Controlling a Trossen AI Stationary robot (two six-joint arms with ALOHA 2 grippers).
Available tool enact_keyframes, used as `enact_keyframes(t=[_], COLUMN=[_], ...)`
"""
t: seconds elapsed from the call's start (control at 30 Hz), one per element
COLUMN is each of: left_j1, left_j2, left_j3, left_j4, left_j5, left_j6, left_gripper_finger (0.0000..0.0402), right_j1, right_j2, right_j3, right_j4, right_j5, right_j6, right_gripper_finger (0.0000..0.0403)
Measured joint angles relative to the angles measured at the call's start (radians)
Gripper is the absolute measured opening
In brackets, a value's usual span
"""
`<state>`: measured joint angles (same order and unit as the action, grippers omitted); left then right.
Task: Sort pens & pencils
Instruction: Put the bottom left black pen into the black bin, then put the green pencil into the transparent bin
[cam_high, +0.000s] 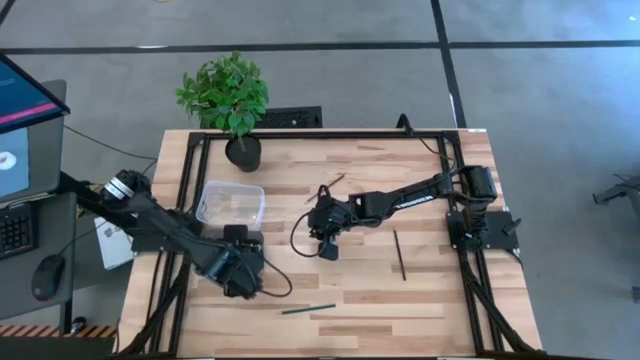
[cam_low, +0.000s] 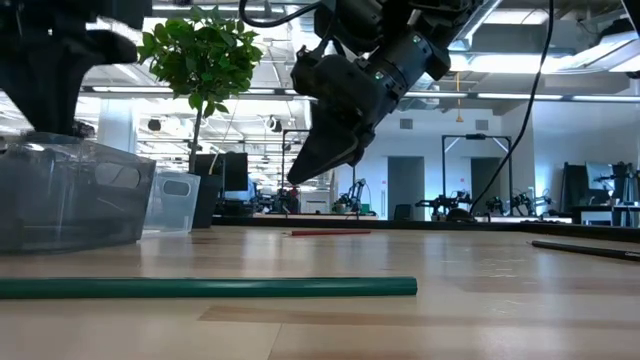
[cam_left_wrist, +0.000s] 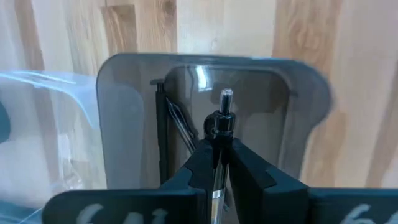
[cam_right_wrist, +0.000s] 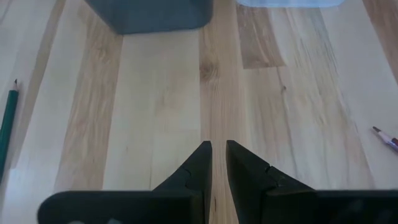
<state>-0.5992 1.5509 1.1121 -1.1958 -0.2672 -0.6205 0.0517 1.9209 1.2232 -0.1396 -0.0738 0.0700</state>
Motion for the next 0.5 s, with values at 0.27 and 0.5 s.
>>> enact_keyframes(t=[0.27, 0.5], left_j1=[0.006, 0.005], left_j2=[0.000, 0.000], left_j3=[-0.076, -0.087], left_j4=[0.075, 0.087], left_j5=[-0.057, -0.055], left_j6=[-0.025, -0.034], left_gripper_finger=[0.0052, 0.0062], right_j1=[0.000, 0.000], right_j2=[0.000, 0.000], right_j3=[0.000, 0.000], right_j4=[-0.012, -0.012], right_j5=[0.000, 0.000], right_j6=[0.000, 0.001], right_gripper_finger=[0.0072, 0.0072])
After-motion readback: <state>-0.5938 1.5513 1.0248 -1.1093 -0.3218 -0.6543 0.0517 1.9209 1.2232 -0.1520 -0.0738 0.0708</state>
